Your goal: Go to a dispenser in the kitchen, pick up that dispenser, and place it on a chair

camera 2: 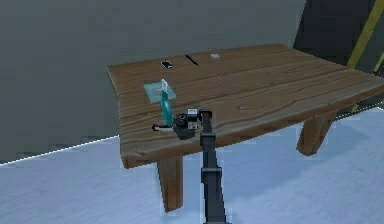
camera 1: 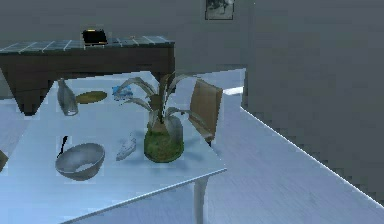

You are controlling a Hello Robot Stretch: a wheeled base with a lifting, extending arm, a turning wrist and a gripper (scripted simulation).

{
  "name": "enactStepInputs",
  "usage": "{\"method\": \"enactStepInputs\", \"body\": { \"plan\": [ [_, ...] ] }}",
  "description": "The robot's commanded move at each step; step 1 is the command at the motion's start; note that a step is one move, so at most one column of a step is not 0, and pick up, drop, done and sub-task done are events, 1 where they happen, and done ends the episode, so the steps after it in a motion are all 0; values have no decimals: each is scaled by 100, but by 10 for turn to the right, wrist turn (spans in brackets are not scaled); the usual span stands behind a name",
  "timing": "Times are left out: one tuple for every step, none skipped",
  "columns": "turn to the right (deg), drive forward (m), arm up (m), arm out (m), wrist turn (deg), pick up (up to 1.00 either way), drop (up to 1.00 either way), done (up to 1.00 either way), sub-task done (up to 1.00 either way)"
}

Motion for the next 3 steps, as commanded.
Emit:
{"method": "enactStepInputs", "body": {
  "plan": [
    [0,0,10,0,0,0,0,0,0],
    [0,0,16,0,0,0,0,0,0],
    [0,0,0,0,-450,0,0,0,0]
  ]
}}
